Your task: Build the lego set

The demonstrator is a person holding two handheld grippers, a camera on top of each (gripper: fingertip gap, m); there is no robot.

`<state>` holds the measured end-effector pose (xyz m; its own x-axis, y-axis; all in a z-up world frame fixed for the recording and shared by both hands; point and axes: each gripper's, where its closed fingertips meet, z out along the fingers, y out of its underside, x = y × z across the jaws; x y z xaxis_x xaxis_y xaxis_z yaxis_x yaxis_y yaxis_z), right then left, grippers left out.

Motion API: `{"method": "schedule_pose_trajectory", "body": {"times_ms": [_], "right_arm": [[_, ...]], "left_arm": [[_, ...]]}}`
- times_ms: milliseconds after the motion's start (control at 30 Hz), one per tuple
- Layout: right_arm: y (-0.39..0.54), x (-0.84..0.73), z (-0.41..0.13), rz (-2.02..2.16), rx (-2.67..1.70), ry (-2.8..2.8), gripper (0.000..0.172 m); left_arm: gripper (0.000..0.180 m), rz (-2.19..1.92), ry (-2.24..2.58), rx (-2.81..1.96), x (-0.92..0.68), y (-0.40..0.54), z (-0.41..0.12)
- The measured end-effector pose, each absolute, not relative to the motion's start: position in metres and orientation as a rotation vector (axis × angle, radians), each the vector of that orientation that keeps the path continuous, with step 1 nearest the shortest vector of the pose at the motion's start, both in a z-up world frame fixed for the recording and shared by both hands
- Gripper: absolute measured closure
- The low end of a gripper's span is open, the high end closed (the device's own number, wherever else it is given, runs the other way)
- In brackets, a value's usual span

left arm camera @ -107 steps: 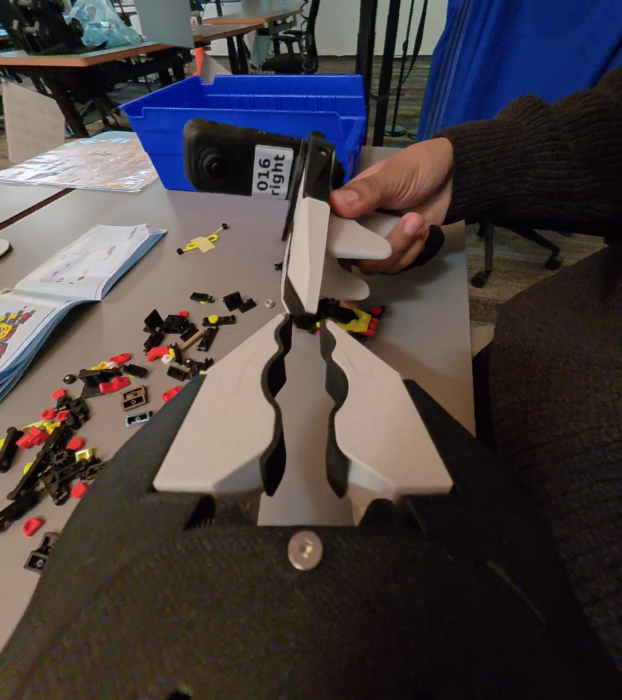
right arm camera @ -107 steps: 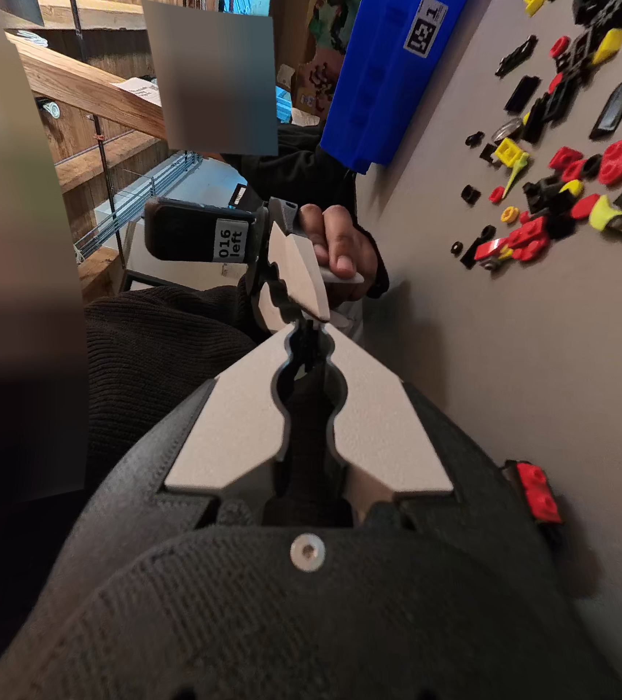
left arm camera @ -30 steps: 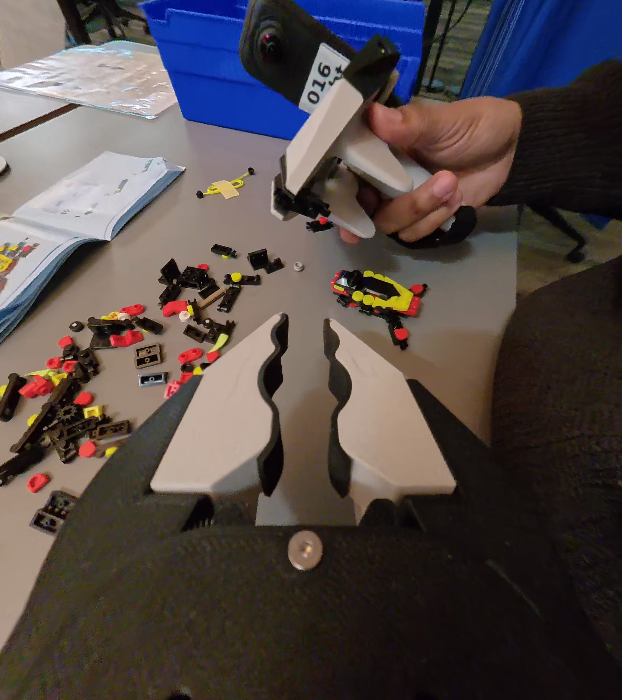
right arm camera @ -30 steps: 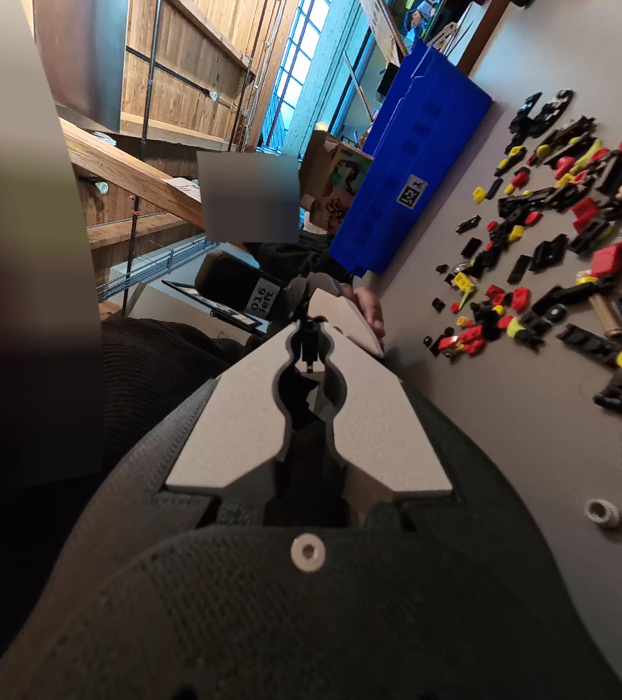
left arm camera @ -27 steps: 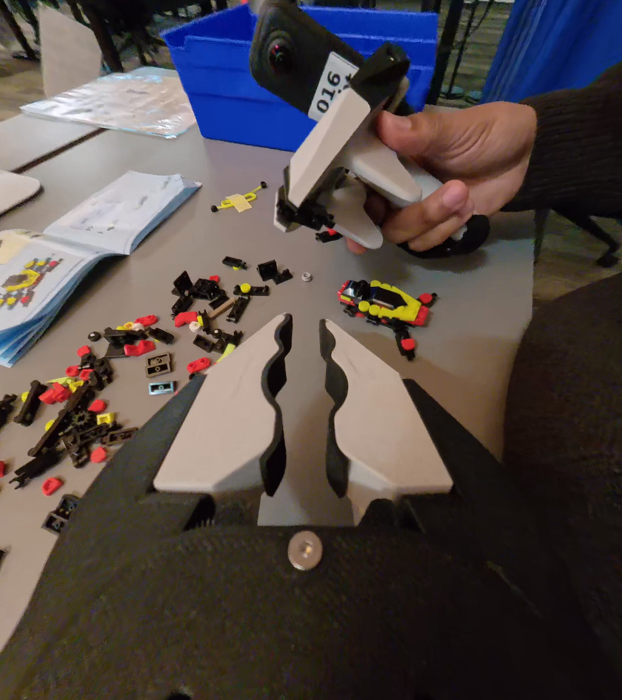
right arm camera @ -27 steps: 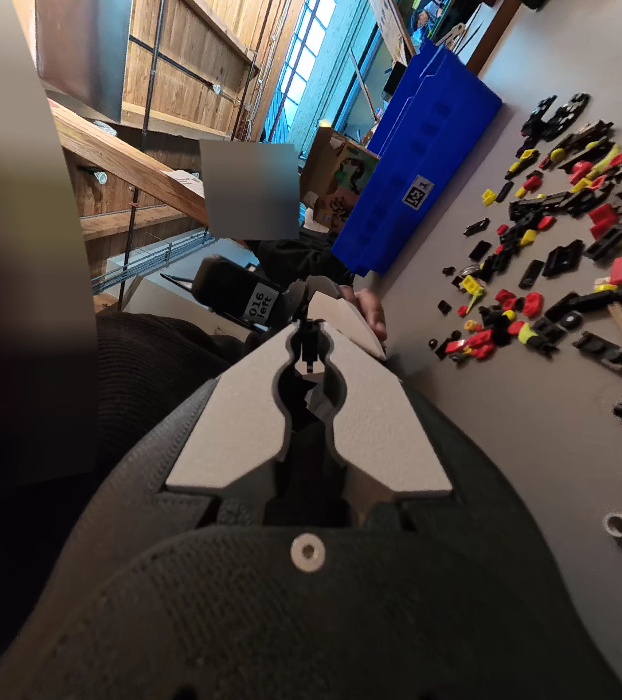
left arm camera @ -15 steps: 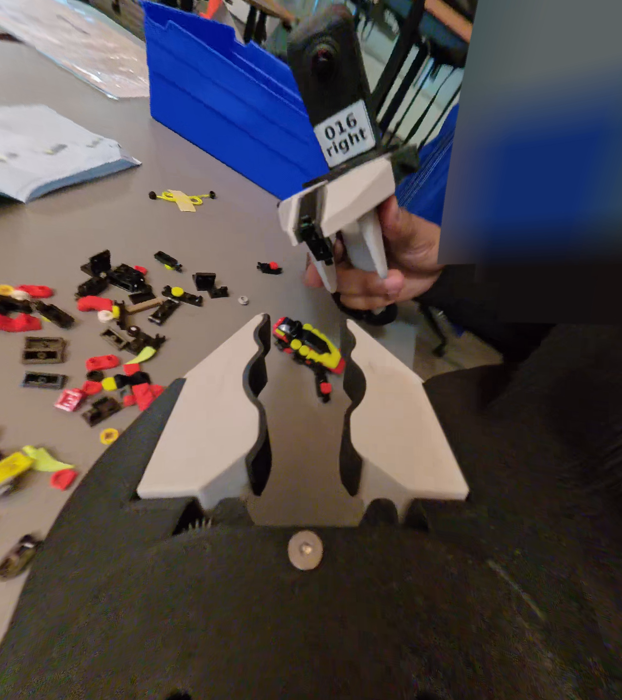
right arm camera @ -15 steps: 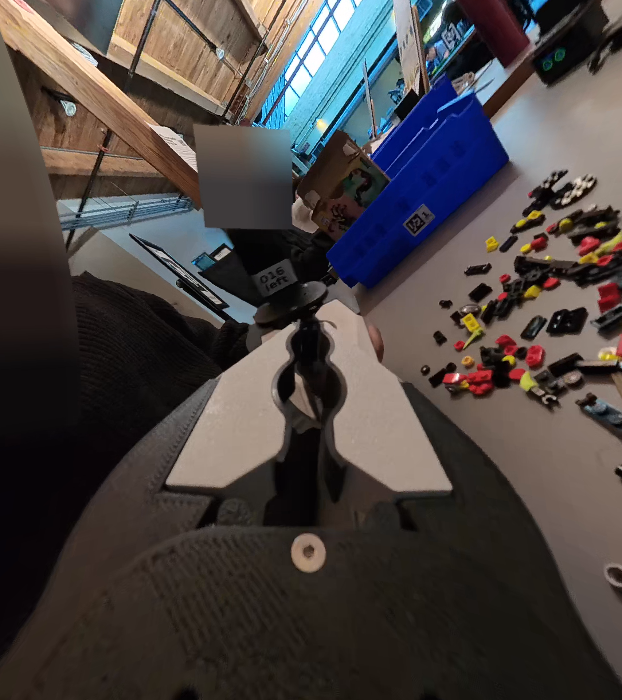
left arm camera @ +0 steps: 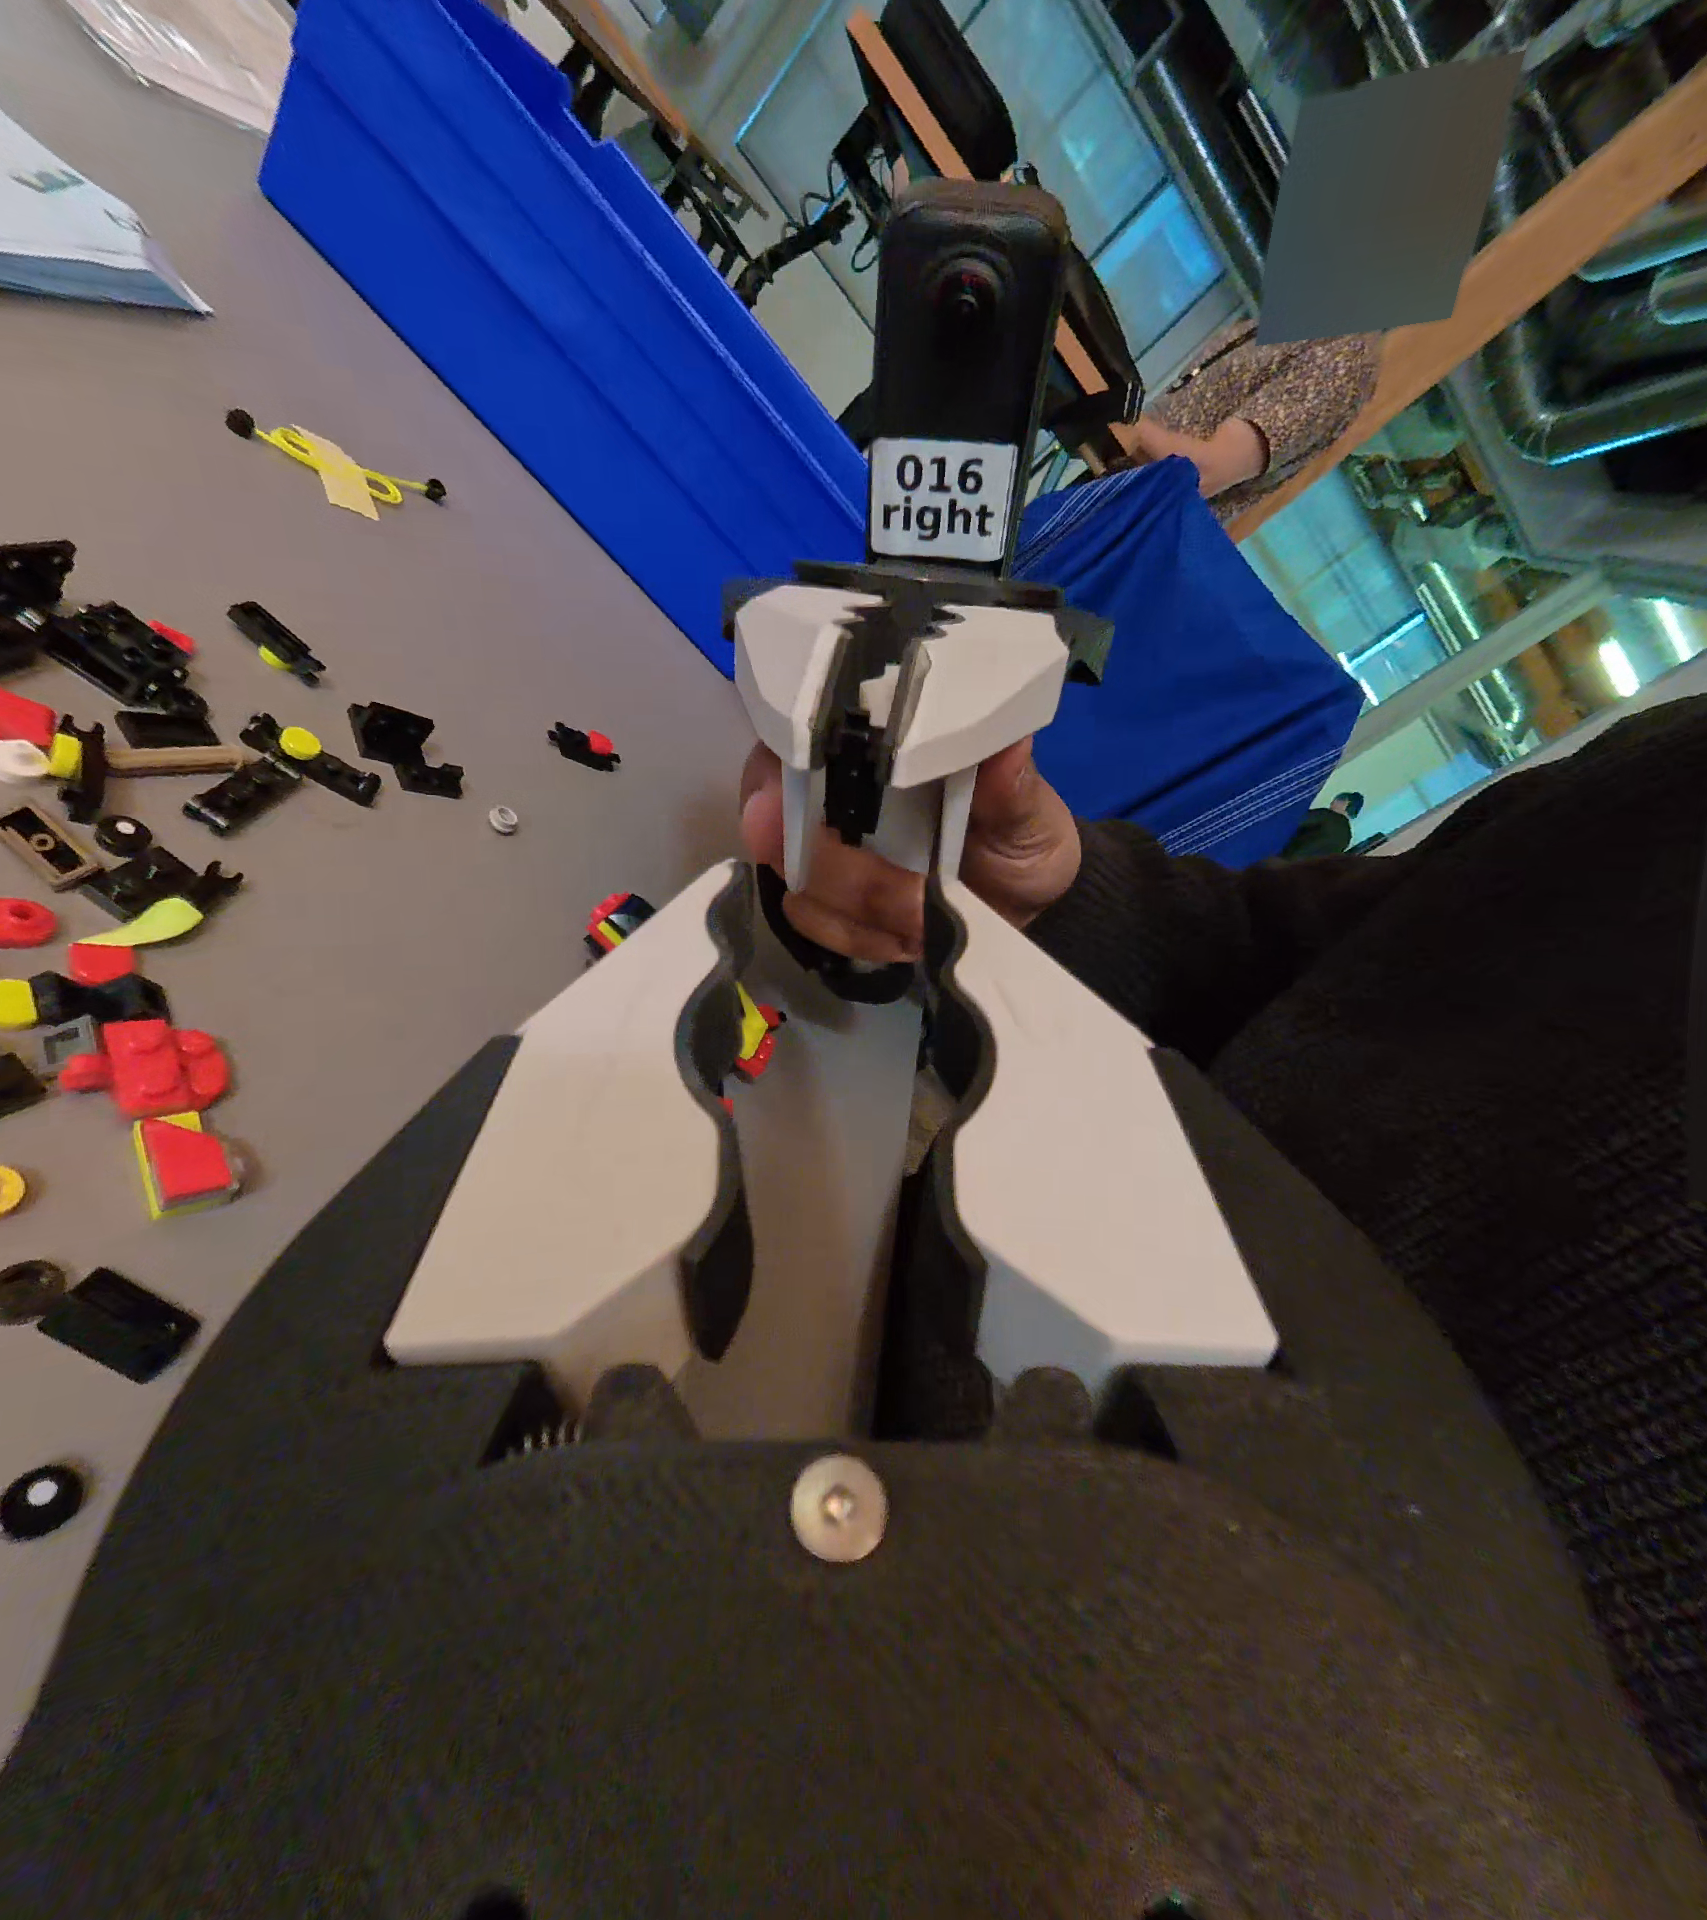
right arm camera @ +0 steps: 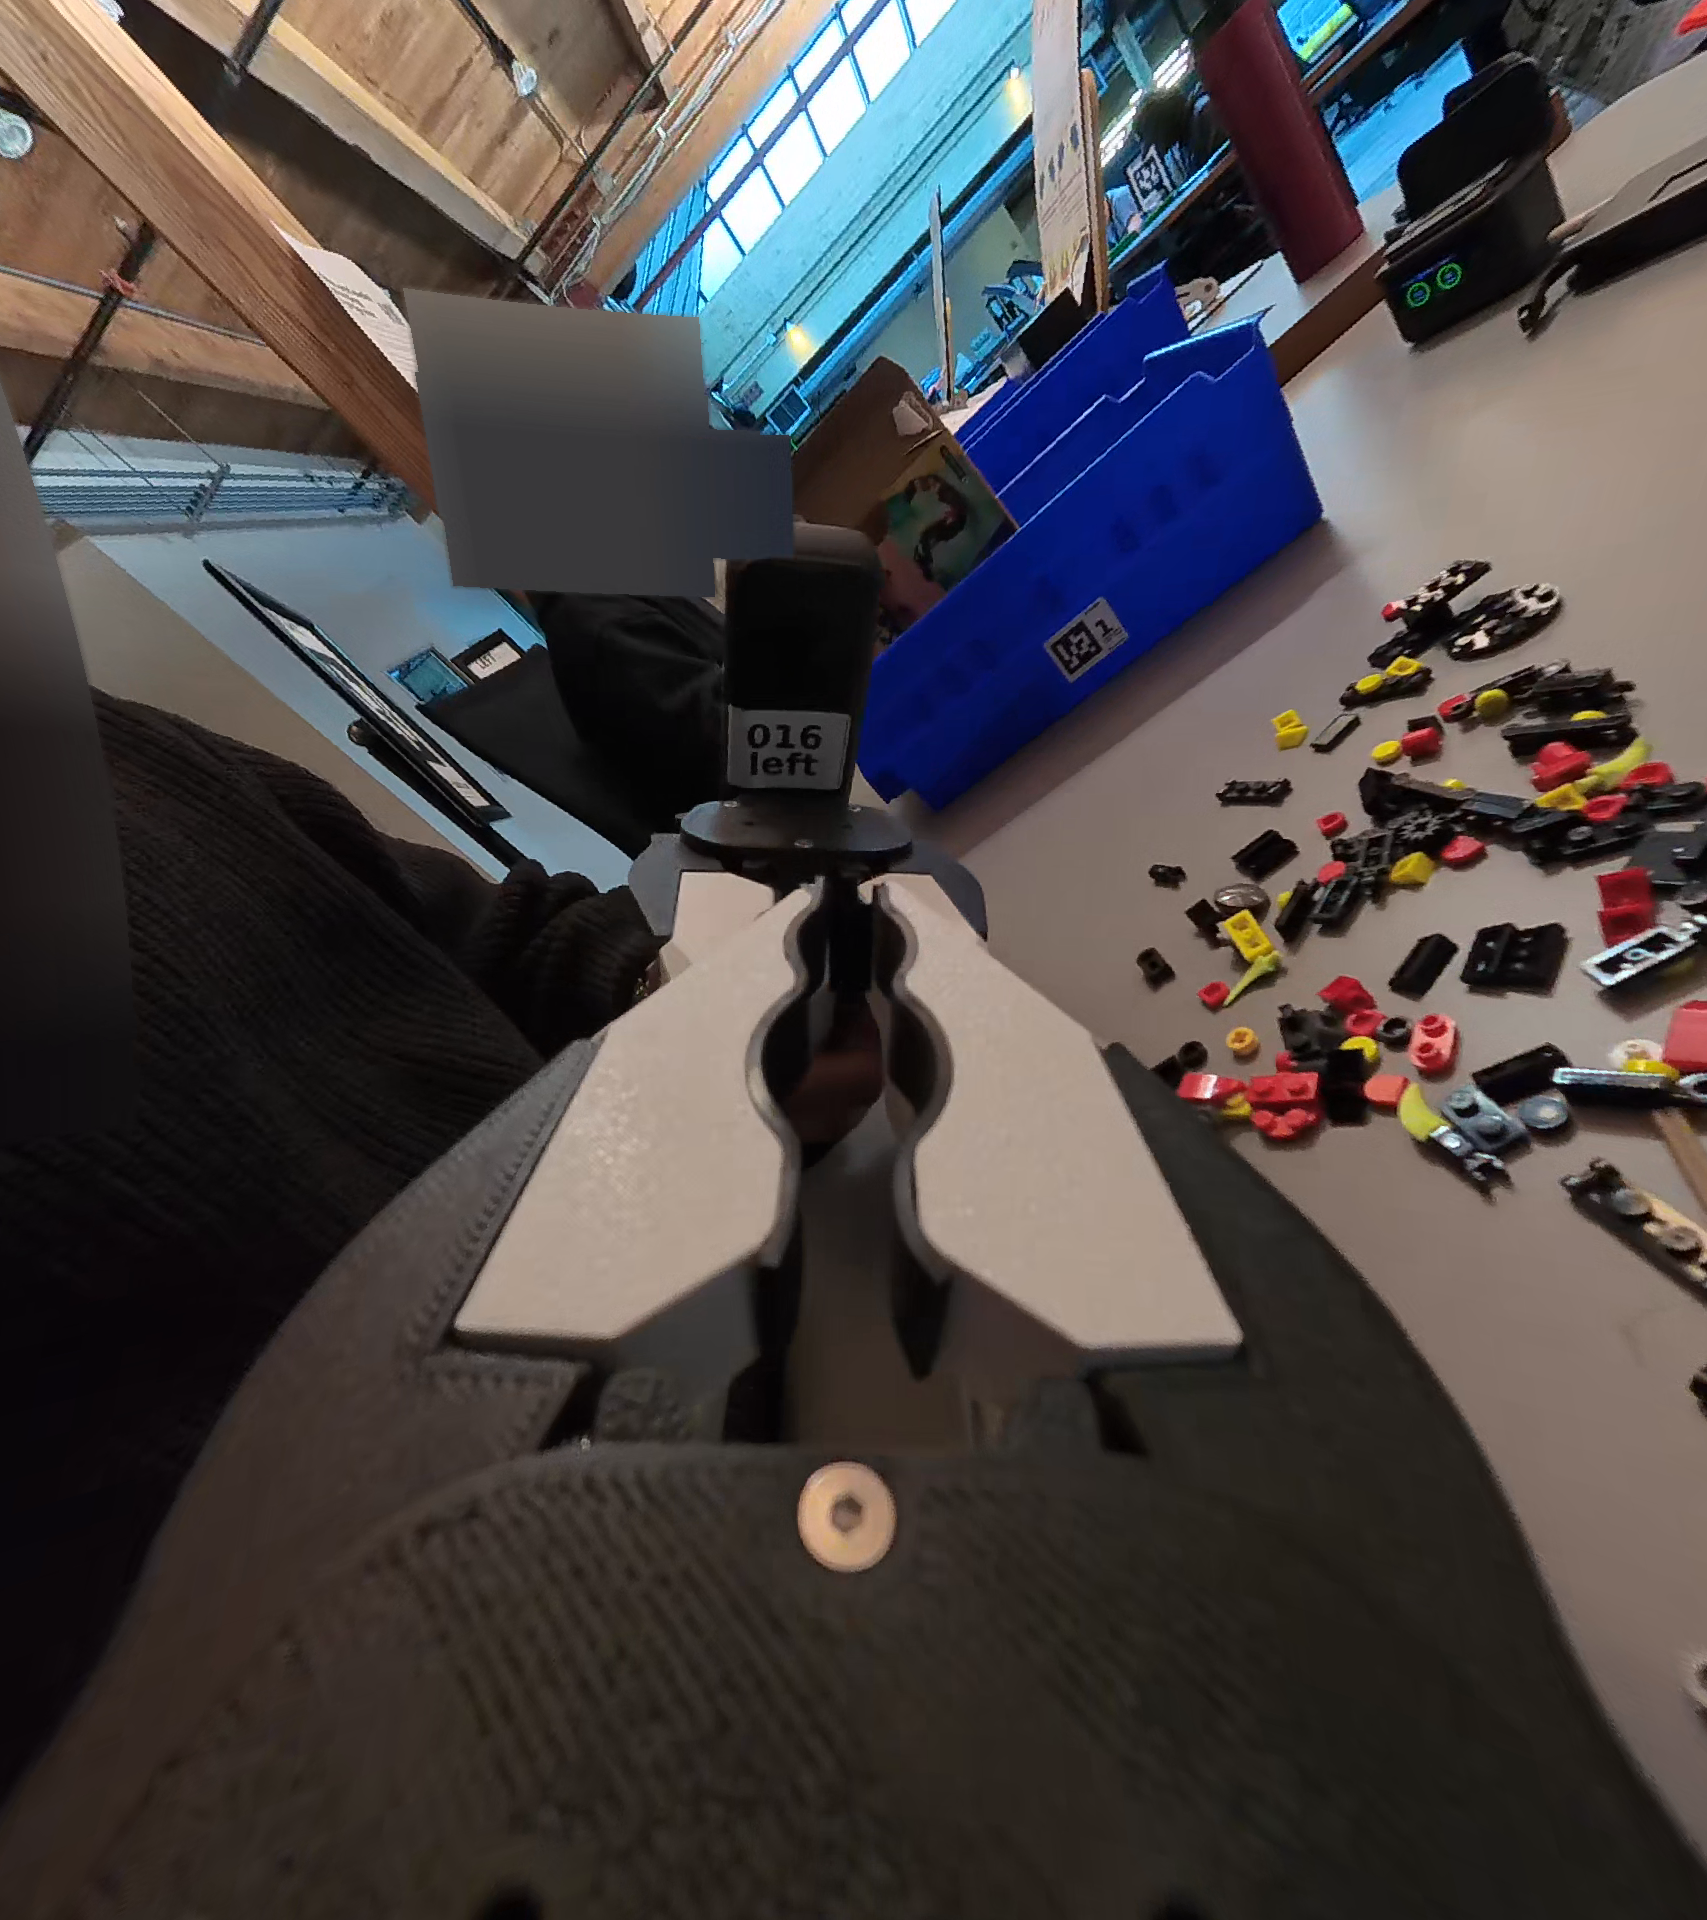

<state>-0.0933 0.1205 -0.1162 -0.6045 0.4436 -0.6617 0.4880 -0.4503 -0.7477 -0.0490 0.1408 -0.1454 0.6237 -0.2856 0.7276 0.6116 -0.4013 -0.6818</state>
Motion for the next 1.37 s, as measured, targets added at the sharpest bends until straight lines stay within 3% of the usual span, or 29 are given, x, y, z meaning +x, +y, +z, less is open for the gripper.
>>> {"method": "schedule_pose_trajectory", "body": {"times_ms": [200,367,1033,1233,1267,1367], "right_arm": [[0.125,-0.097,-0.125,-2.213,1.457,1.55,0.166],[0.128,-0.104,-0.127,-2.195,1.505,1.34,0.166],[0.146,-0.107,-0.13,-2.134,1.574,1.064,0.166],[0.147,-0.108,-0.128,-2.152,1.574,1.082,0.166],[0.146,-0.108,-0.128,-2.142,1.577,1.073,0.166],[0.146,-0.11,-0.13,-2.092,1.613,0.963,0.166]], "left_arm": [[0.176,-0.983,-0.301,-1.697,-0.058,0.141,-0.143],[0.18,-0.983,-0.345,-1.683,-0.065,0.142,-0.144],[0.18,-0.956,-0.462,-1.582,-0.092,0.139,-0.136],[0.162,-1.034,-0.511,-1.54,-0.095,0.138,-0.137],[0.153,-0.996,-0.51,-1.56,-0.097,0.138,-0.139],[0.151,-0.659,-0.392,-1.689,-0.105,0.138,-0.146]]}}
